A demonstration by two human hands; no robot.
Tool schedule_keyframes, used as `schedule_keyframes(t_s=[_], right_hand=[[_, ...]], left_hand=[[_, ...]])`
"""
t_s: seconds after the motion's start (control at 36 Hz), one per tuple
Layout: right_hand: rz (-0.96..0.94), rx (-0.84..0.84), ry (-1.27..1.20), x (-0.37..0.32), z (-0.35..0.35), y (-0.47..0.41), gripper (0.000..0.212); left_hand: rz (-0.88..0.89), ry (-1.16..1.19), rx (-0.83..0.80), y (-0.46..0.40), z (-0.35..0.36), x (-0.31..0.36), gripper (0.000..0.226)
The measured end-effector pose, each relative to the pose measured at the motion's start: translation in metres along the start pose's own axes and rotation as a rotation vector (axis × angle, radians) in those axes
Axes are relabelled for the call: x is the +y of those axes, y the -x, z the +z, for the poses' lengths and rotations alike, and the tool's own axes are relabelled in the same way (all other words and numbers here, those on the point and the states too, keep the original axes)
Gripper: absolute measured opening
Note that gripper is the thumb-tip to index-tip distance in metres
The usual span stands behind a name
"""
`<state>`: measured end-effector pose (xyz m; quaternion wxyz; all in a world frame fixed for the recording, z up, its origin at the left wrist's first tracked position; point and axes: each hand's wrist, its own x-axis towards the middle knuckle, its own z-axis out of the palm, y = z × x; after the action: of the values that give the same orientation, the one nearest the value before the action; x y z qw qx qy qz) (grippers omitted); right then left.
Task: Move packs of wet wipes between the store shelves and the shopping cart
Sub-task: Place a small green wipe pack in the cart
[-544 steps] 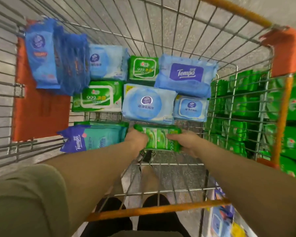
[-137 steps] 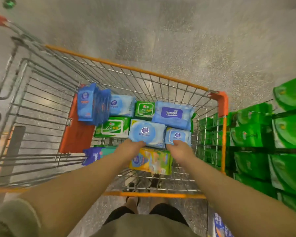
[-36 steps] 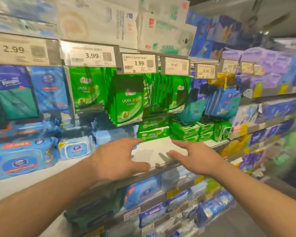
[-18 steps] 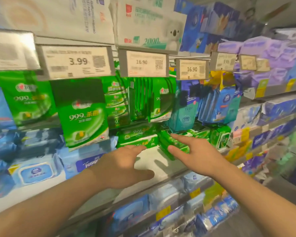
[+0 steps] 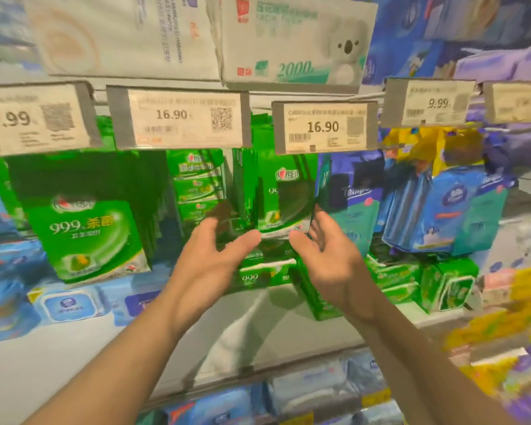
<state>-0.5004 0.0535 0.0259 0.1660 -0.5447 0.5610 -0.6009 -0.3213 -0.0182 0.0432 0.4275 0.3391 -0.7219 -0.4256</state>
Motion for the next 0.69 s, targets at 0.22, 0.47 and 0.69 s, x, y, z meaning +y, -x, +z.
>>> schedule_keyframes(t_s=[0.22,0.47,0.69], right_hand=[[0.107,0.040,-0.416,-0.008,0.021,-0.020,0.026],[0.080,0.076,-0.624,0.000,0.025,-0.044,0.027],[0.195,0.085,-0.622,0.009,0.033,-0.055,0.046]], left_hand=[[0.010,0.308,0.085,-0.026,0.028,0.016,0.106],[-0.143,0.139,0.018,-0.046,0.043,0.001,0.130],[-0.166,0.142,-0.056,-0.057,0.040,-0.001,0.125]])
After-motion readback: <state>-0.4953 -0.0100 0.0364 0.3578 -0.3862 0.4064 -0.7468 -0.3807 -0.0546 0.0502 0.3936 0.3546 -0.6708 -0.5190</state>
